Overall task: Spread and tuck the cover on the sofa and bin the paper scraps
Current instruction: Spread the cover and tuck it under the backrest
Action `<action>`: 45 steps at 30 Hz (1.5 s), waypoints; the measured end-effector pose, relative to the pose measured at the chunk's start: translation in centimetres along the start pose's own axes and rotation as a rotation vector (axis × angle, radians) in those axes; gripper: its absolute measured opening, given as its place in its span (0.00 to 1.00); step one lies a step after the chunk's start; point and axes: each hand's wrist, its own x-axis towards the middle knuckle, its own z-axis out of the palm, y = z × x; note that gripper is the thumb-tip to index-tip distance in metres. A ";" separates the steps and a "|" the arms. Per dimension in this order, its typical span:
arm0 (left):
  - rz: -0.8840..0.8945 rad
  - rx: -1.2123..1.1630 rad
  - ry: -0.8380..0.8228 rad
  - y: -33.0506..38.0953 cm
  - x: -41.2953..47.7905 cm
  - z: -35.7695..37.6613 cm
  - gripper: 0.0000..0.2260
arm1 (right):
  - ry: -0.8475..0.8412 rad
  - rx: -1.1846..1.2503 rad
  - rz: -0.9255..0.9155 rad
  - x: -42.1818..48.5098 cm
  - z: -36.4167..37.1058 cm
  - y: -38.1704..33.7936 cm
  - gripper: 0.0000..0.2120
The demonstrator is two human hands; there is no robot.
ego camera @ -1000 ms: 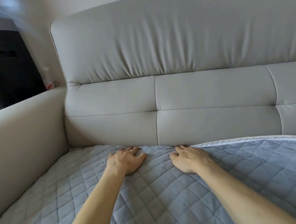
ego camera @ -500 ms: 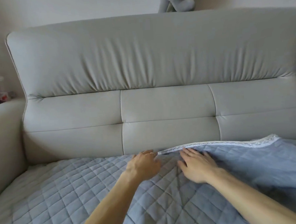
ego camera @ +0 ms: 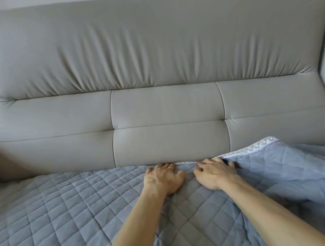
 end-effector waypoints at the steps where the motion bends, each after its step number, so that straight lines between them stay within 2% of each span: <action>1: -0.012 0.018 0.015 0.1 0.3 0.0 0.31 | 0.009 0.002 -0.003 0.4 0.2 -0.2 0.28; 5: -0.049 0.030 -0.018 0.9 2.2 1.8 0.29 | -0.015 0.032 0.021 3.1 2.6 0.2 0.28; 8: -0.073 -0.015 0.091 1.1 1.2 2.5 0.25 | 0.017 0.065 -0.030 3.2 3.4 0.2 0.27; 11: -0.046 0.045 0.222 0.7 -1.6 2.0 0.23 | 0.105 0.093 -0.144 1.4 3.0 -0.1 0.24; 14: -0.020 -0.009 0.136 -1.1 -2.9 0.1 0.30 | 0.097 0.167 -0.239 -0.1 1.4 -0.6 0.22; 17: 0.019 -0.033 0.021 -2.2 -2.9 -1.3 0.35 | 0.031 0.111 -0.219 0.0 0.4 -1.4 0.24; 23: -0.058 -0.005 0.004 -2.6 -1.3 -2.1 0.31 | 0.013 0.055 -0.227 2.3 0.1 -2.6 0.24; 28: -0.087 0.003 -0.050 -2.3 -1.4 0.5 0.31 | -0.014 0.058 -0.220 3.1 2.7 -2.4 0.24; 32: -0.131 0.039 0.025 -4.4 -3.7 0.4 0.30 | 0.125 0.193 -0.313 1.4 3.7 -4.7 0.22; 35: -0.121 0.013 0.037 -5.6 -4.0 0.5 0.31 | 0.251 0.244 -0.296 0.8 4.2 -5.7 0.20; 38: -0.123 -0.029 0.030 -6.8 -3.9 0.7 0.30 | 0.190 0.327 -0.301 -0.1 3.4 -5.7 0.18; 40: -0.188 -0.028 0.030 -9.1 -4.0 1.2 0.28 | 0.079 0.410 -0.362 -1.6 1.3 -6.3 0.17; 42: -0.268 0.015 0.005 -10.7 -4.1 1.8 0.25 | 0.052 0.552 -0.411 -3.3 -0.9 -5.9 0.19; 45: -0.228 -0.015 -0.006 -5.9 -1.5 2.0 0.21 | 0.277 0.718 -0.407 -5.7 -4.7 0.8 0.18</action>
